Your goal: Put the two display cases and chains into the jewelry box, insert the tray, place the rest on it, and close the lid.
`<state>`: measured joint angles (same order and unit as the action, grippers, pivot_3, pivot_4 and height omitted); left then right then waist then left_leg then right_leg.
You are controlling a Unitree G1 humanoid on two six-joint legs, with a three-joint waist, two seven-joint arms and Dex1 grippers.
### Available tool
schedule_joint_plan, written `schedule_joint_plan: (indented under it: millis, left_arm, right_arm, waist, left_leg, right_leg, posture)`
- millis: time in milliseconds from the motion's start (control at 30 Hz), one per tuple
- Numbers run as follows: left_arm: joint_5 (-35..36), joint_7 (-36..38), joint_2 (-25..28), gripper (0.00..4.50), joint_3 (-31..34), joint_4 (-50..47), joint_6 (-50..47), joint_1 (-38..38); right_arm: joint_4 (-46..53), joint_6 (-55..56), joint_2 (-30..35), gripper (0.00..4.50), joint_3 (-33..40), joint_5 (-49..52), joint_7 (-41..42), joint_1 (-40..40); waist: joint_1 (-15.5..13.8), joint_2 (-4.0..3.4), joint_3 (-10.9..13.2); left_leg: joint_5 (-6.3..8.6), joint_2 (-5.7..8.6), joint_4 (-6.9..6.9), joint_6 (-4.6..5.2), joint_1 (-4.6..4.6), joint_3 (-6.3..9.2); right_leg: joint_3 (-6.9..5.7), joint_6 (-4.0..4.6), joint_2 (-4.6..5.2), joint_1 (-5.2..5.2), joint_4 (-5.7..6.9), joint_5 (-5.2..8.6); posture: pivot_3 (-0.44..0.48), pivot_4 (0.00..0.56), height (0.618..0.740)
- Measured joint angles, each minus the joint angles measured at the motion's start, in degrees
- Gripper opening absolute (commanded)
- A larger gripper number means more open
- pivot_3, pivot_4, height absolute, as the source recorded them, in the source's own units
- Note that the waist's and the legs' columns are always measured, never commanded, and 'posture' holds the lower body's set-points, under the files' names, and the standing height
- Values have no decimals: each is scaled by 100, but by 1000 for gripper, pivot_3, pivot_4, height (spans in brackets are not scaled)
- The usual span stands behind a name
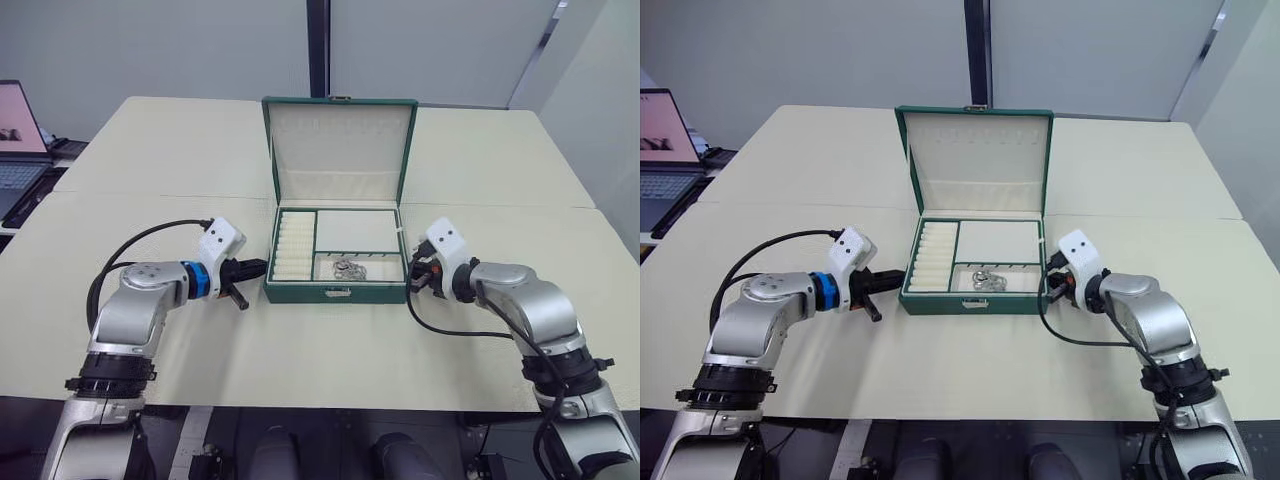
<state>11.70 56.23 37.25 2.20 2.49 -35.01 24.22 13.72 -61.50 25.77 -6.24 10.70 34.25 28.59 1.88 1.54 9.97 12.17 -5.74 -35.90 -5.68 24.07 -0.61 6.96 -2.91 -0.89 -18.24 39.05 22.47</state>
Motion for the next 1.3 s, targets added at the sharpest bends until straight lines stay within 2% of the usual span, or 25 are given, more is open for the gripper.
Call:
schedule_joint_plan:
  millis: [400, 667, 867, 1033, 1133, 1200, 1300]
  left_arm:
    - [122, -43, 78, 0, 54, -246, -303, -118]
    - [124, -103, 130, 0, 59, -12, 102, -72]
    - [395, -221, 366, 0, 482, 4, 82, -15]
    - [813, 22, 861, 0, 934, -477, -98, -278]
    - [1897, 759, 1407, 0, 1753, -990, -736, -681]
    - [2549, 1158, 2016, 0, 2323, -1176, -1315, -763]
    - [3127, 1585, 2641, 0, 2922, -1282, -1839, -859]
  right_arm:
    - [344, -310, 56, 15, 59, 184, -41, -122]
    - [510, -166, 289, 15, 57, 322, 19, -269]
    - [486, 40, 696, 15, 205, 412, 75, -260]
    - [299, 165, 950, 15, 352, 464, 142, -50]
    - [-88, 240, 1060, 15, 505, 586, 256, 420]
    - [-424, 325, 1150, 15, 614, 634, 319, 856]
    - [-1019, 562, 1200, 15, 706, 634, 445, 1426]
  waist:
    - [-5, 0, 0]
    - [-9, 0, 0]
    - [-9, 1, 0]
    - [9, 1, 1]
    - [48, 1, 7]
    - [57, 2, 14]
    - [57, -8, 17]
  left_leg:
    - [1, 1, 1, 1, 0, 0]
    - [1, 2, 0, 2, 0, 0]
    - [2, 2, 1, 4, 0, 0]
    - [1, 0, 4, 2, -2, -3]
    - [2, -1, 5, 2, -2, -2]
    - [7, -2, 5, 12, -3, 2]
    - [12, 2, 8, 20, -14, -3]
  right_leg:
    - [1, 0, 0, -1, -1, 0]
    - [1, 0, 0, 0, -2, 0]
    - [1, 0, 1, 0, -3, 0]
    - [4, 0, 0, -1, -4, 0]
    - [0, 0, 0, -3, -3, 0]
    - [-1, 0, -1, -5, -2, 0]
    - [2, -1, 3, -2, -6, 1]
  posture:
    - [0, 150, 740]
    - [0, 150, 740]
    - [0, 150, 740]
    - [0, 150, 740]
    - [0, 150, 740]
    - [0, 150, 740]
    - [0, 150, 740]
